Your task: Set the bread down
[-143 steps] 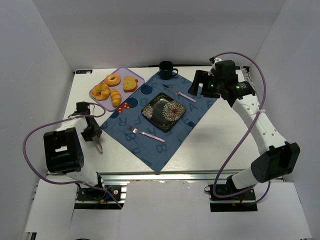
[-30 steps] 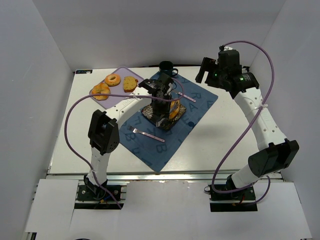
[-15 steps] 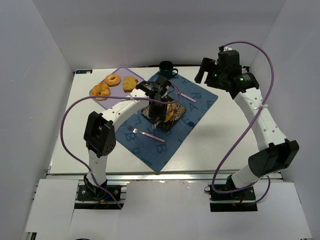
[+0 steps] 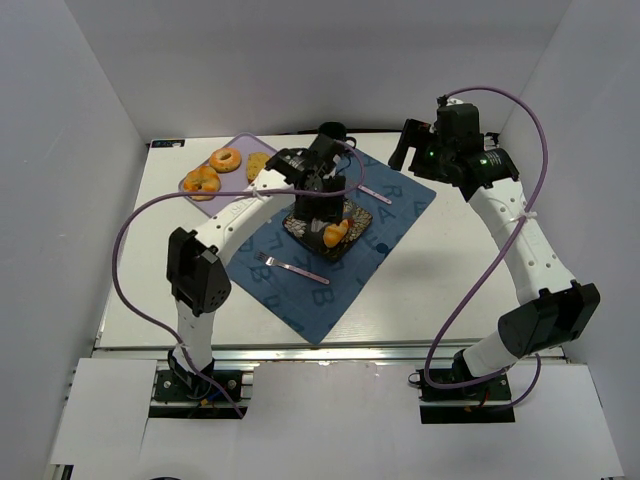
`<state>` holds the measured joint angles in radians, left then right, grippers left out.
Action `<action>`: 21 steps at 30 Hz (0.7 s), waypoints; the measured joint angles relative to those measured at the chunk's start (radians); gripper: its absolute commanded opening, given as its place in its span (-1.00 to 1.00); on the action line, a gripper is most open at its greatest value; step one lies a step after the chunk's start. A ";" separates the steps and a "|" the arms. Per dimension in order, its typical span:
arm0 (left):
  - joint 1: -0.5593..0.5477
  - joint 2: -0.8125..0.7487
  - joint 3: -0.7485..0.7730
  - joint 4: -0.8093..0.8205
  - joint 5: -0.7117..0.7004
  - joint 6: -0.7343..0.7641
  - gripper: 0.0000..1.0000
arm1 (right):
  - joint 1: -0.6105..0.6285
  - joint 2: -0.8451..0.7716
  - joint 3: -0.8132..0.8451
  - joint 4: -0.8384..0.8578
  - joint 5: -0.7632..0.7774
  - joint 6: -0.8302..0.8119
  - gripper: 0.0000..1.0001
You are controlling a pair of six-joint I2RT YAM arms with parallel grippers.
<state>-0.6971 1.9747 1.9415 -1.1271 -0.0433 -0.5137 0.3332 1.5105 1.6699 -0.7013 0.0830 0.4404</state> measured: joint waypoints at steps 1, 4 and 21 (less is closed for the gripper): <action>0.000 0.000 0.031 -0.006 -0.013 -0.003 0.42 | 0.000 0.000 0.000 0.000 -0.002 0.001 0.79; 0.002 -0.002 0.109 -0.021 -0.060 -0.013 0.40 | 0.000 0.000 0.000 0.000 -0.008 0.002 0.79; 0.465 -0.052 0.187 -0.012 -0.180 -0.052 0.37 | 0.000 0.042 0.026 0.001 -0.033 0.017 0.79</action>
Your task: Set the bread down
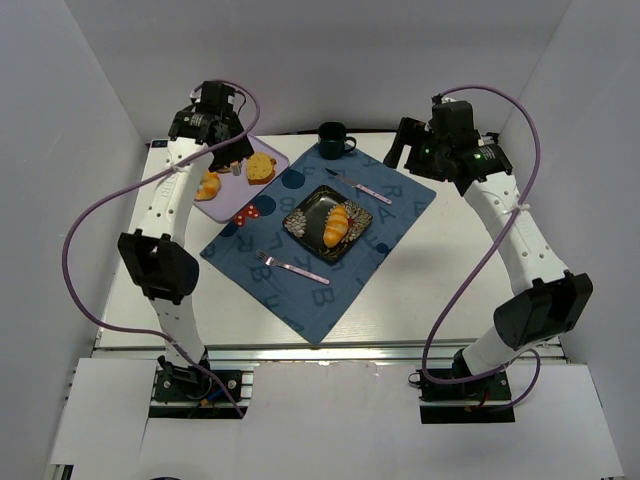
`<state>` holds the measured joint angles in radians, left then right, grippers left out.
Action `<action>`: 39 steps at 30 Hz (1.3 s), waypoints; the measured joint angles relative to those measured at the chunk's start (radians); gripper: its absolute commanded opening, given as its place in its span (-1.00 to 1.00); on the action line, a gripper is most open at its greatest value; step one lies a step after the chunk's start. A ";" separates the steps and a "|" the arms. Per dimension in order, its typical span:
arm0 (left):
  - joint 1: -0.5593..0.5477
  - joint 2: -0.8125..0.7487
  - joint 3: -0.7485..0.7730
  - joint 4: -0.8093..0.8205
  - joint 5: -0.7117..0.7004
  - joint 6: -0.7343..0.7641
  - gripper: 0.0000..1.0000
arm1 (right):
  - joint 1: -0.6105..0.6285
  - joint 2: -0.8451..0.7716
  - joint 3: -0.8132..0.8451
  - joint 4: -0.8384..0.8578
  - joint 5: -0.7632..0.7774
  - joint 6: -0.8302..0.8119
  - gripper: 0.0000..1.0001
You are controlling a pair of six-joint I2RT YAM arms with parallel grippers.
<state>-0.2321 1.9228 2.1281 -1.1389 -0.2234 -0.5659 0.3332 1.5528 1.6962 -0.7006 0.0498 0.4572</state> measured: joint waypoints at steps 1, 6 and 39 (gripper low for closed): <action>0.006 0.008 0.022 -0.002 -0.007 0.006 0.37 | 0.000 0.008 0.004 0.000 -0.001 0.000 0.79; 0.025 0.013 0.002 0.012 -0.030 0.023 0.36 | 0.000 0.034 0.006 0.000 -0.001 0.000 0.79; 0.209 0.125 -0.112 0.079 0.086 0.061 0.34 | -0.013 0.148 0.075 0.000 -0.013 0.000 0.78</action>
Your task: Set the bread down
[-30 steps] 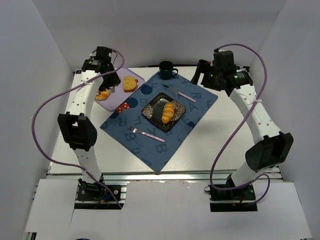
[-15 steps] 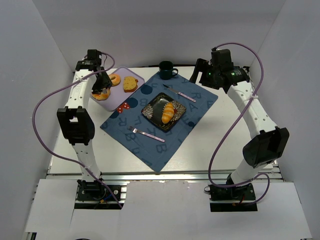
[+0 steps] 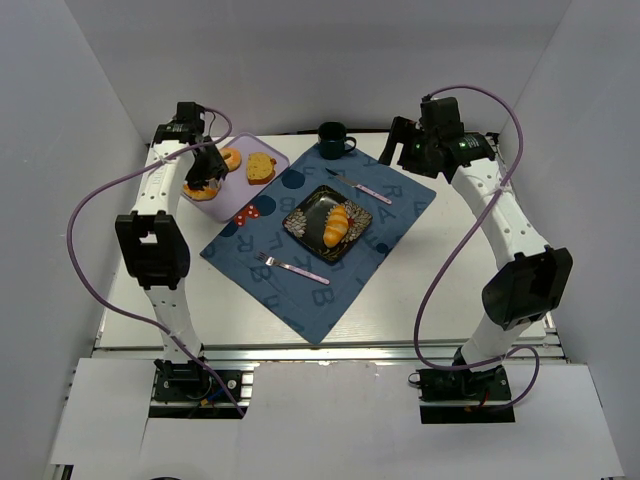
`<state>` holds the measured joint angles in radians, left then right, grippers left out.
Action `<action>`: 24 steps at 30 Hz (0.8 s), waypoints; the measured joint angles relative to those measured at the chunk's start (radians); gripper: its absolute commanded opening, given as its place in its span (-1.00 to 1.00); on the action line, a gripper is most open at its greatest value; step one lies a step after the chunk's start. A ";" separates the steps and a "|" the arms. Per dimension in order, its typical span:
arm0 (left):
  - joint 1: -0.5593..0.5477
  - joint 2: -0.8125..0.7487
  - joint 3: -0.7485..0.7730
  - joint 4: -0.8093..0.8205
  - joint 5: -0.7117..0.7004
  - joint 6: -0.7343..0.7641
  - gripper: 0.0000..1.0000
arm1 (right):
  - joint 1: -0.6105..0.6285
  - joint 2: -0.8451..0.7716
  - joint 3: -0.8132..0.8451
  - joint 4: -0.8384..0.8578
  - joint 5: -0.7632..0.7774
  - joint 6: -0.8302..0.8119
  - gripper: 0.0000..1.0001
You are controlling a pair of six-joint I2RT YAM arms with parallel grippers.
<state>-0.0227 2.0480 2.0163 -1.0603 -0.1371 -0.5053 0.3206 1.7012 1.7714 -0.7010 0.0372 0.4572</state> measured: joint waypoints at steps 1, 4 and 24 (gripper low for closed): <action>0.000 0.004 0.000 0.000 0.002 0.000 0.34 | 0.000 0.001 0.000 0.000 0.000 0.000 0.78; 0.000 0.021 0.000 -0.001 0.010 -0.001 0.26 | -0.001 0.002 0.000 0.000 -0.001 0.000 0.78; 0.001 0.042 -0.013 -0.011 0.044 -0.027 -0.49 | -0.006 0.009 0.020 0.001 -0.019 0.006 0.77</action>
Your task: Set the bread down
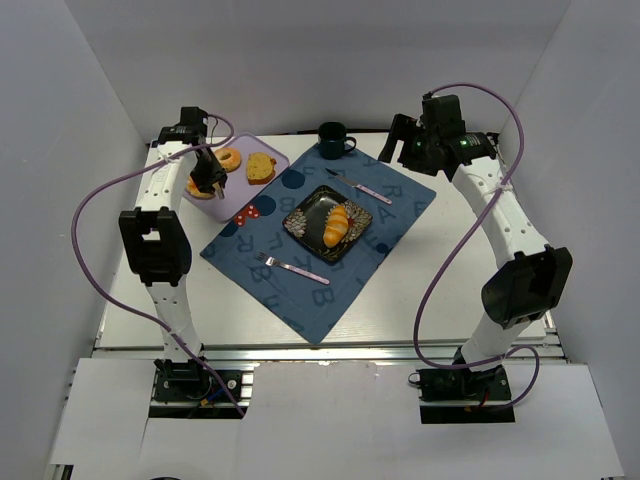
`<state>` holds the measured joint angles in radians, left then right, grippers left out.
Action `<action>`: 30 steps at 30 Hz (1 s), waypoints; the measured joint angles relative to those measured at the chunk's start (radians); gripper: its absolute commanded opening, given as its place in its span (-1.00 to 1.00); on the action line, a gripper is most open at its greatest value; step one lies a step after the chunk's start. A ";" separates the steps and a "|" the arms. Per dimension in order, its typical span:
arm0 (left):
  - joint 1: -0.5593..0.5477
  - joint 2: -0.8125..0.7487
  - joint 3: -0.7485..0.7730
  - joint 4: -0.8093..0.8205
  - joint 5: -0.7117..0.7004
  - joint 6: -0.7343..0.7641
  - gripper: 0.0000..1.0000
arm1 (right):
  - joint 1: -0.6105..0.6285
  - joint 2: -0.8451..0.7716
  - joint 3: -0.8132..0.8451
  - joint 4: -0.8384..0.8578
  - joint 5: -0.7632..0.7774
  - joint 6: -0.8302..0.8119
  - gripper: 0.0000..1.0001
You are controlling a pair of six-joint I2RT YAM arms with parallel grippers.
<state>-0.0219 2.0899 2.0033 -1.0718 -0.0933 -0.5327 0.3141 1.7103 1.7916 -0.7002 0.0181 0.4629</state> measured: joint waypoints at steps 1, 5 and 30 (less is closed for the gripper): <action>0.000 0.000 0.007 -0.005 0.000 0.000 -0.49 | 0.000 0.000 0.000 0.000 0.000 0.000 0.77; 0.000 0.000 0.036 -0.021 0.000 0.000 -0.50 | 0.000 0.000 0.000 0.000 0.000 0.000 0.77; -0.024 -0.276 -0.003 -0.066 0.220 0.039 -0.34 | 0.000 -0.154 -0.101 0.016 0.003 0.002 0.78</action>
<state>-0.0456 1.8141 2.0006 -1.1381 0.1272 -0.4938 0.3141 1.5558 1.6901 -0.6838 0.0208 0.4652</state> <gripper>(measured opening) 0.404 0.887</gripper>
